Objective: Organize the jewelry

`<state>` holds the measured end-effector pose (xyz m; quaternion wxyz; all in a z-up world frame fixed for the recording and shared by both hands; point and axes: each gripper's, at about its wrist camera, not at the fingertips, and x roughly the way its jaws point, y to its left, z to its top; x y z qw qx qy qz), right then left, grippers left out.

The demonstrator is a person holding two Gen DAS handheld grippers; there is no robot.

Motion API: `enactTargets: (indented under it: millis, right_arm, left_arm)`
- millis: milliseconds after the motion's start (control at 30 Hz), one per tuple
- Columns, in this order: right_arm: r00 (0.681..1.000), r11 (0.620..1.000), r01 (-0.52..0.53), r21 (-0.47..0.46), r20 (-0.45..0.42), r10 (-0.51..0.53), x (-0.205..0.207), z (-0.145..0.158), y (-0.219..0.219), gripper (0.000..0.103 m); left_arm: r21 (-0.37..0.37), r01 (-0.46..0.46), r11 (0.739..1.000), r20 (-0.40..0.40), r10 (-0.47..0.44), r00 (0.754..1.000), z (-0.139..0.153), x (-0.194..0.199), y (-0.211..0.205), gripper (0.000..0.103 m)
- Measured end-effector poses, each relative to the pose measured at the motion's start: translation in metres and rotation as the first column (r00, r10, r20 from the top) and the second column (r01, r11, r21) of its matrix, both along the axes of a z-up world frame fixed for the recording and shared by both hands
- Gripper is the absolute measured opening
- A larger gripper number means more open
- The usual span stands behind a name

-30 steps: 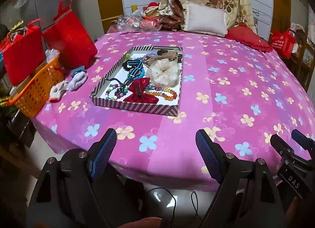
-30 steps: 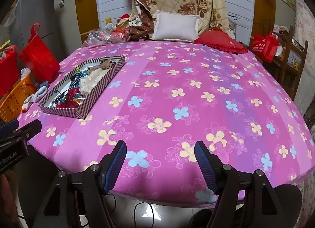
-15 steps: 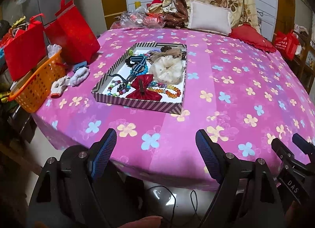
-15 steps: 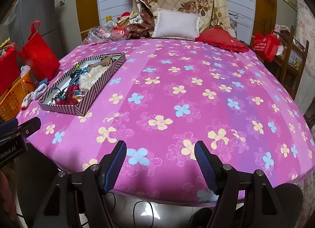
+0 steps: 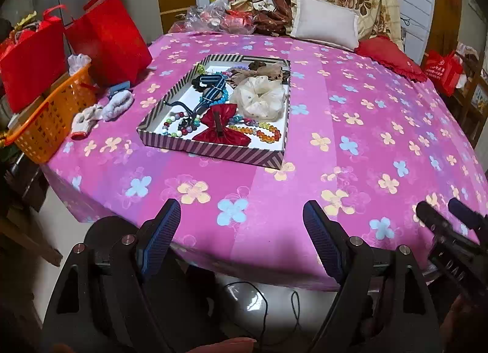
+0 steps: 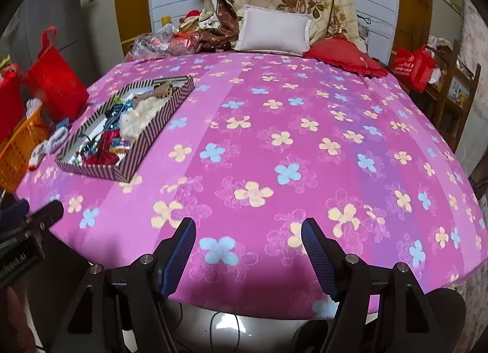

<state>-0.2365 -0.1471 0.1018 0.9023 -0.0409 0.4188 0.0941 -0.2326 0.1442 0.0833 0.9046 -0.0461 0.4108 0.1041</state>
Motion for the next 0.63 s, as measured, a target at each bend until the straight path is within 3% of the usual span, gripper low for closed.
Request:
enactTargets:
  millis: [433,633]
  right_arm:
    - [0.999,0.999,0.045,0.013,0.004,-0.045,0.000,-0.001,-0.011,0.069]
    - [1.000,1.000,0.032,-0.001,0.000,-0.032,-0.001,-0.004,-0.009,0.069]
  left_arm:
    - [-0.060,0.031,0.998,-0.021,-0.032,0.999,-0.003,0.003,0.000,0.083]
    - [-0.046,0.036,0.998,-0.019,-0.037,0.999,-0.002,0.004,-0.001,0.082]
